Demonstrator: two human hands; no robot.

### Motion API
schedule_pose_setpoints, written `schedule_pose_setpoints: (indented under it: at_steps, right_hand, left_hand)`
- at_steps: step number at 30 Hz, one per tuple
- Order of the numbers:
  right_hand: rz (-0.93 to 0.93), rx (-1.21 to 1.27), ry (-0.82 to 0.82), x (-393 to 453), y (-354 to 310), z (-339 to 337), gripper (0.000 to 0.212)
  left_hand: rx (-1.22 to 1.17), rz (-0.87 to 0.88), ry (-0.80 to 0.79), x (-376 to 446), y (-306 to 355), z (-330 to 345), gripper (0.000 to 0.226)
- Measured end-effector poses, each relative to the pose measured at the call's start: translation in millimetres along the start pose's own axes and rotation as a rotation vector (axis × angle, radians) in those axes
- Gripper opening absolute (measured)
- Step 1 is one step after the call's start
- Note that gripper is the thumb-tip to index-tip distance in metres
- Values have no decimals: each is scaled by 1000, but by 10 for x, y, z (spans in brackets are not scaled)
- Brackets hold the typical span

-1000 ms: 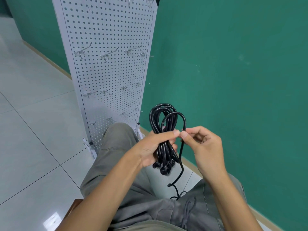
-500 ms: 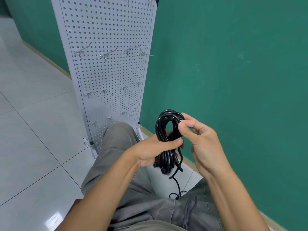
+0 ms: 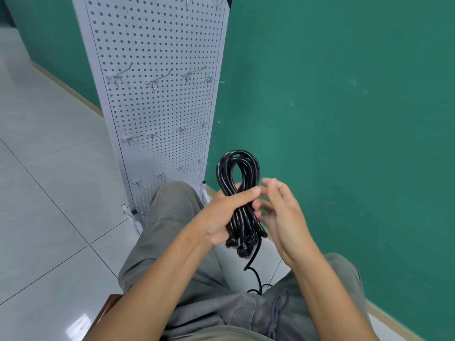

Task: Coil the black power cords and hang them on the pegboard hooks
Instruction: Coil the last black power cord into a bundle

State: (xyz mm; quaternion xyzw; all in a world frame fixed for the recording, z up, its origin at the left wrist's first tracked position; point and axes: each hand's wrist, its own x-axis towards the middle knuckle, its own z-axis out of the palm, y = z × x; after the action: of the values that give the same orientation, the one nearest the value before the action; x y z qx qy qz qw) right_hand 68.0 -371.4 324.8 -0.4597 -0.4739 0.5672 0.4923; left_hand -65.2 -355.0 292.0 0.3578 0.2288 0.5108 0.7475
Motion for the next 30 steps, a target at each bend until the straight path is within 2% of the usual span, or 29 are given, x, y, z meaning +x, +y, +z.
schedule_pose_setpoints:
  at_steps: [3, 6, 11, 13, 16, 19, 22, 24, 30]
  right_hand:
    - [45, -207, -124, -62, 266, -8, 50]
    - [53, -257, -117, -112, 454, -24, 49]
    - [57, -333, -89, -180, 593, -12, 12]
    - [57, -414, -104, -200, 583, 2, 17]
    - [-17, -680, -131, -244, 474, 15, 34]
    - [-129, -838, -170, -280, 314, 61, 34]
    - [-197, -887, -147, -275, 109, 120, 24]
    - [-229, -835, -129, -233, -27, 121, 18]
    - [-250, -738, -300, -93, -361, 46, 24]
  left_hand:
    - [-91, 69, 131, -1, 100, -15, 12]
    - [-178, 123, 243, 27, 167, -130, 12]
    - [-324, 170, 420, 60, 267, -325, 19]
    - [-285, 193, 553, 54, 282, -389, 23]
    - [-141, 202, 759, 52, 262, -460, 28]
    - [52, 222, 883, 44, 231, -442, 34]
    - [298, 274, 869, 36, 193, -366, 35]
    - [413, 296, 812, 47, 187, -314, 33]
    - [646, 307, 542, 46, 230, -225, 32]
